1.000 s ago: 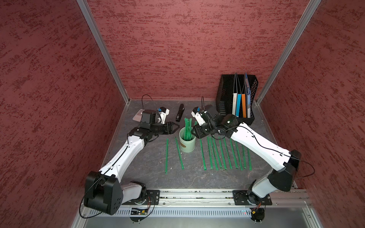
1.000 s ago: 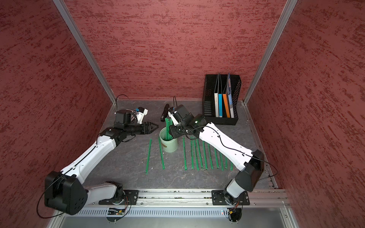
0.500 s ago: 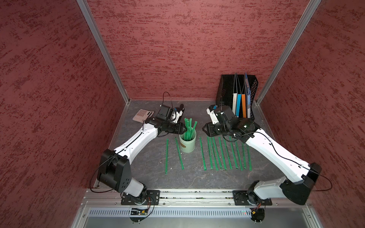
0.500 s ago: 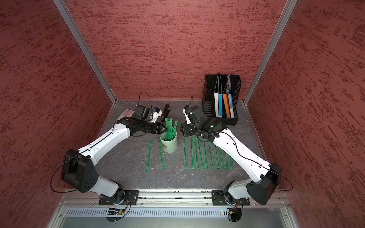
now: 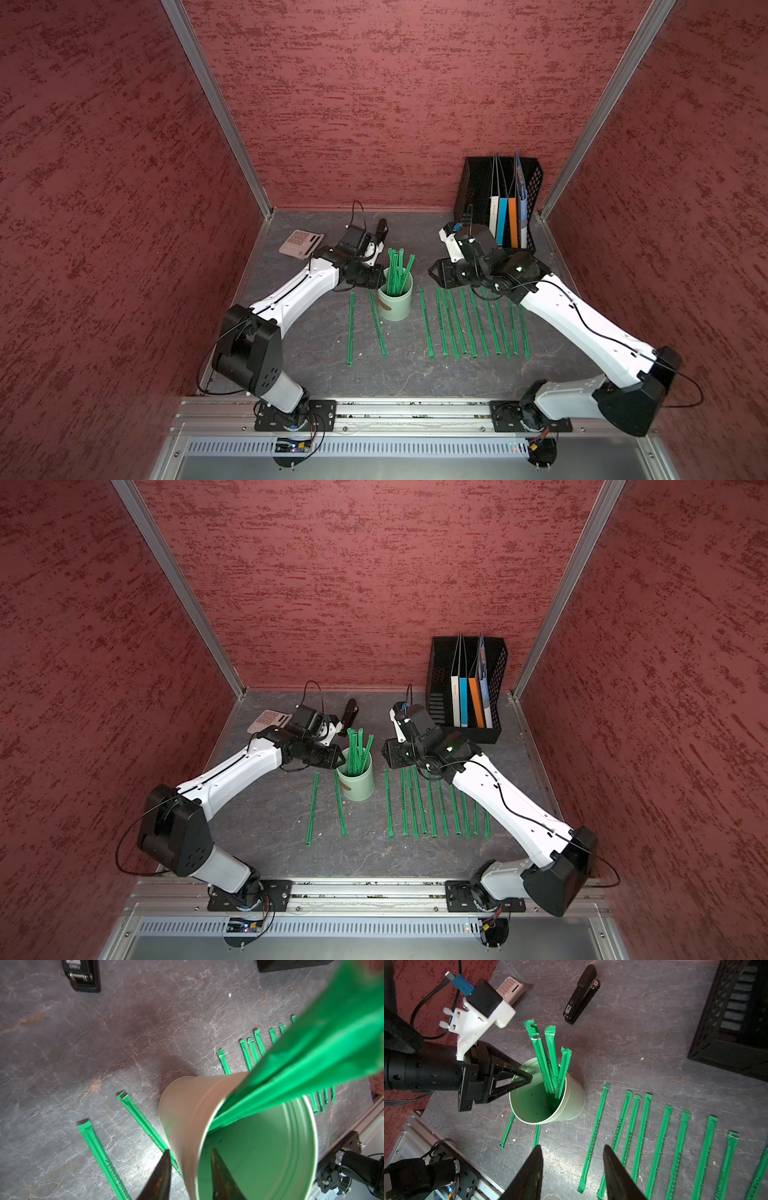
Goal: Take the straws out of the storage container
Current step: Pick up the container from the center of the board, then place the container at the center of the board.
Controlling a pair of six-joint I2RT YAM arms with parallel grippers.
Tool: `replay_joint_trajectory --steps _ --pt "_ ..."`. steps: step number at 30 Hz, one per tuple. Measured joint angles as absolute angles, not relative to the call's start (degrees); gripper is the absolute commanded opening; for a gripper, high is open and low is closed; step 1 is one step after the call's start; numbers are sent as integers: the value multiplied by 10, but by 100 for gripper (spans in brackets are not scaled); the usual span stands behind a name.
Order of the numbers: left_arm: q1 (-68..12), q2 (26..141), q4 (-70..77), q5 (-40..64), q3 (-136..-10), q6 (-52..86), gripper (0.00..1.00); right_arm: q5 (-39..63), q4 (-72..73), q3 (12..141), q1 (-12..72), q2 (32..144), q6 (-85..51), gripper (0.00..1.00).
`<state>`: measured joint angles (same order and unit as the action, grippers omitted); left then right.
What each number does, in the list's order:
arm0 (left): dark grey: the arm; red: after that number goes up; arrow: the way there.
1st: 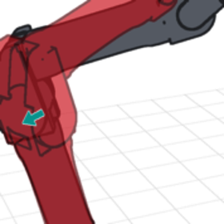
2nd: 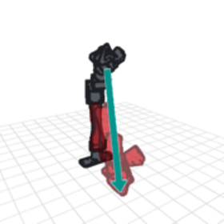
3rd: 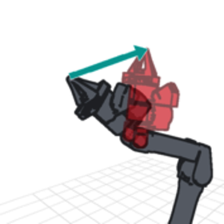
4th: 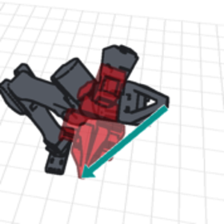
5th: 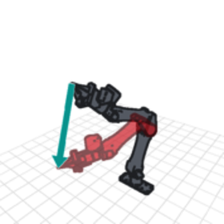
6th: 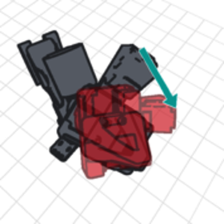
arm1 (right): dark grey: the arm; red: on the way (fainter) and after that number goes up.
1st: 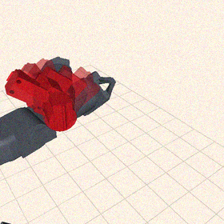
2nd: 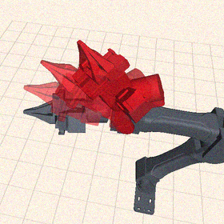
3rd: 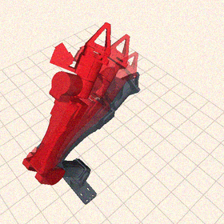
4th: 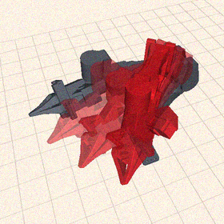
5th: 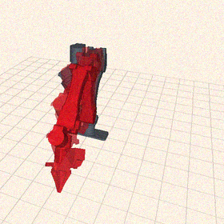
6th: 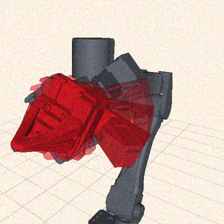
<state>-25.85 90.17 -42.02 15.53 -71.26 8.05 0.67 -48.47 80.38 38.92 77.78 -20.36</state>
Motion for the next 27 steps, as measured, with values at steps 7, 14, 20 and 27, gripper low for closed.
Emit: replay_joint_trajectory --steps 7,14,20,27 --pt "-261 915 -420 145 -722 81 10 10 -477 795 385 776 -206 44" --pt "-260 922 -424 133 -729 81 9 17 -470 789 382 775 -206 44" --pt "-257 920 -455 105 -771 81 9 29 -463 789 381 775 -206 45" --pt "-221 887 -536 32 -856 77 9 62 -455 815 379 794 -203 45"
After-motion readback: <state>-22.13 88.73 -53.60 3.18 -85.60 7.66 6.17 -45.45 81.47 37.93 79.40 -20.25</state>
